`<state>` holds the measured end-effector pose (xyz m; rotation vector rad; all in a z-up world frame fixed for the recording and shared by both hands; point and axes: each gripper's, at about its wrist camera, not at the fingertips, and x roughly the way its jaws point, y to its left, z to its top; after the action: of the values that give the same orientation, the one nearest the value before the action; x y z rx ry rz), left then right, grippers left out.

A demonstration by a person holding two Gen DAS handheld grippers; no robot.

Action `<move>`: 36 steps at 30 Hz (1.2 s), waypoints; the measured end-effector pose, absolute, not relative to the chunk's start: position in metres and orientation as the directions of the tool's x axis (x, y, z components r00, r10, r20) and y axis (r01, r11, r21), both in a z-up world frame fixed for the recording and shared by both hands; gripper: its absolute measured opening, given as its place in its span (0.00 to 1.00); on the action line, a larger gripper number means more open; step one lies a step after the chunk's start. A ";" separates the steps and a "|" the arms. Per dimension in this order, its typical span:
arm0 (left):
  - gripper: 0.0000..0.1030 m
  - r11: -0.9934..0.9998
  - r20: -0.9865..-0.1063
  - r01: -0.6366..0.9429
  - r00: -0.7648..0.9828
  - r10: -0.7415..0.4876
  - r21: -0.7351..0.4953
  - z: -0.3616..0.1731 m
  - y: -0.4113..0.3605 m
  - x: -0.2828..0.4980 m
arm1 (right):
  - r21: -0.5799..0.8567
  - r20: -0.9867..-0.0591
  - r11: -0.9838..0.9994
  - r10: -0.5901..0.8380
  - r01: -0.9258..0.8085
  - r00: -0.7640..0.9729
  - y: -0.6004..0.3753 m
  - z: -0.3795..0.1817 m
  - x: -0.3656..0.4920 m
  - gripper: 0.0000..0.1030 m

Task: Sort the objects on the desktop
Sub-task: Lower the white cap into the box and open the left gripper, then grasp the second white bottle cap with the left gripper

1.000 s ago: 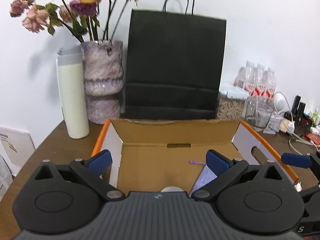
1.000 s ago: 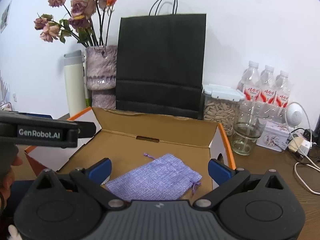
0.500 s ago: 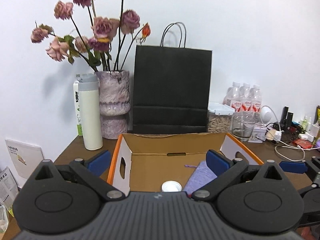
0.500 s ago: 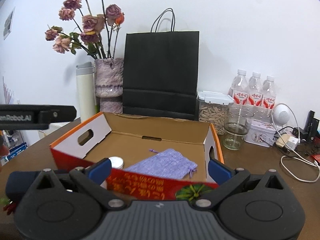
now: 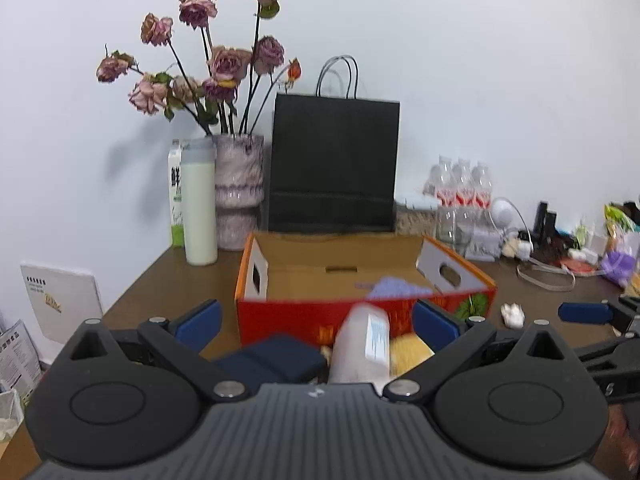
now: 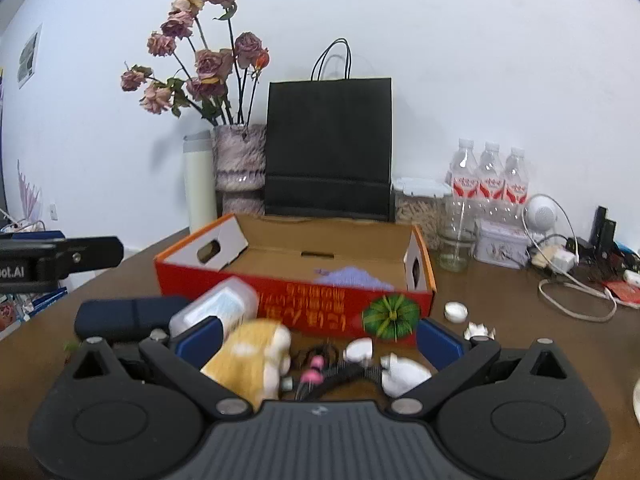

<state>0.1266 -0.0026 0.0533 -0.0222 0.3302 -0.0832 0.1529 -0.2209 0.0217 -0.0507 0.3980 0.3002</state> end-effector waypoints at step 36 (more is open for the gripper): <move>0.69 0.995 -0.577 0.082 0.810 -0.104 -0.064 -0.035 0.014 0.059 | -0.012 -0.552 0.958 0.233 -0.286 0.801 -0.231 -0.044 0.080 1.00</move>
<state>0.0586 0.0143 -0.0354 -0.0367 0.6187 -0.0996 0.0801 -0.2307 -0.0436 -0.0963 0.5792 0.2786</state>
